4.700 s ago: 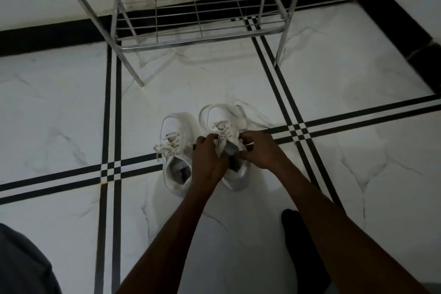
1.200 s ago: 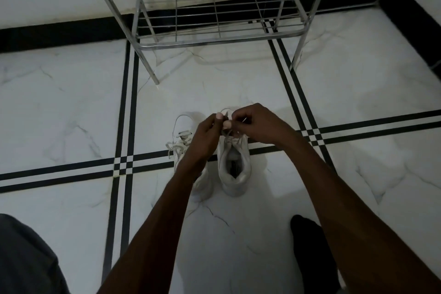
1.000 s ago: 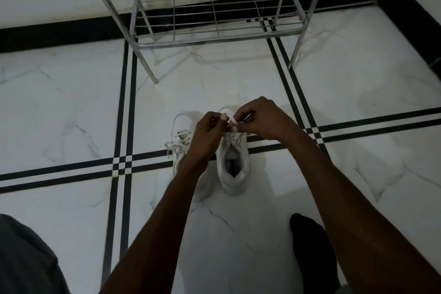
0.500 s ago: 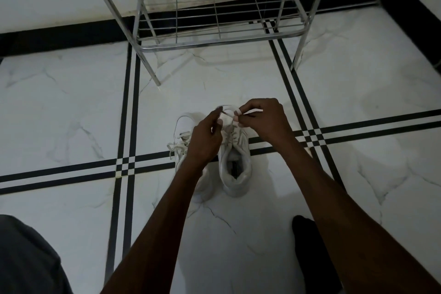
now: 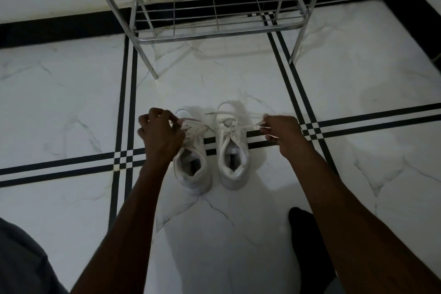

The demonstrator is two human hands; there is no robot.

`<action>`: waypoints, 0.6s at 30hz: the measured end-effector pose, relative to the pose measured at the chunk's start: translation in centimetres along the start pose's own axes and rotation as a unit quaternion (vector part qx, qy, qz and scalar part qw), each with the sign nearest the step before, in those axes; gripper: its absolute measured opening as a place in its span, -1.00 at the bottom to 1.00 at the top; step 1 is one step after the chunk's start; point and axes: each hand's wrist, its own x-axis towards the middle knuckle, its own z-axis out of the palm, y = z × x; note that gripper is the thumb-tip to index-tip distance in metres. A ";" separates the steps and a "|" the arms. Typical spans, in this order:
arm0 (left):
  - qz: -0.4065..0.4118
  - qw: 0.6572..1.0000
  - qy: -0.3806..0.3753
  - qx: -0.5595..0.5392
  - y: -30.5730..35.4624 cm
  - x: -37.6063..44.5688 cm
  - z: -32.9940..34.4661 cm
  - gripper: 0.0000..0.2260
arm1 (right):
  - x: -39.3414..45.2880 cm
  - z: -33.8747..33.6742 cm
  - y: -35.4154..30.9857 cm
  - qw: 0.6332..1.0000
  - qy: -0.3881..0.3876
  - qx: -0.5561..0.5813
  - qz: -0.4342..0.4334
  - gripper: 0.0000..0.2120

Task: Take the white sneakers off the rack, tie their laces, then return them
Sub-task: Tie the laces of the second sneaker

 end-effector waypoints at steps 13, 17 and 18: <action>0.190 0.979 -0.065 0.031 3.9 -2.3 3.3 -0.69 | 0.3 -0.7 2.3 0.905 0.000 -0.281 -0.319 -0.59; 0.198 0.972 -0.112 0.067 4.5 -3.2 5.4 -0.78 | -0.2 0.2 2.0 0.859 -0.138 -0.367 -0.330 -0.77; 0.186 0.975 -0.104 0.065 4.4 -3.3 5.6 -0.79 | -0.3 0.5 2.3 0.859 -0.129 -0.371 -0.328 -0.80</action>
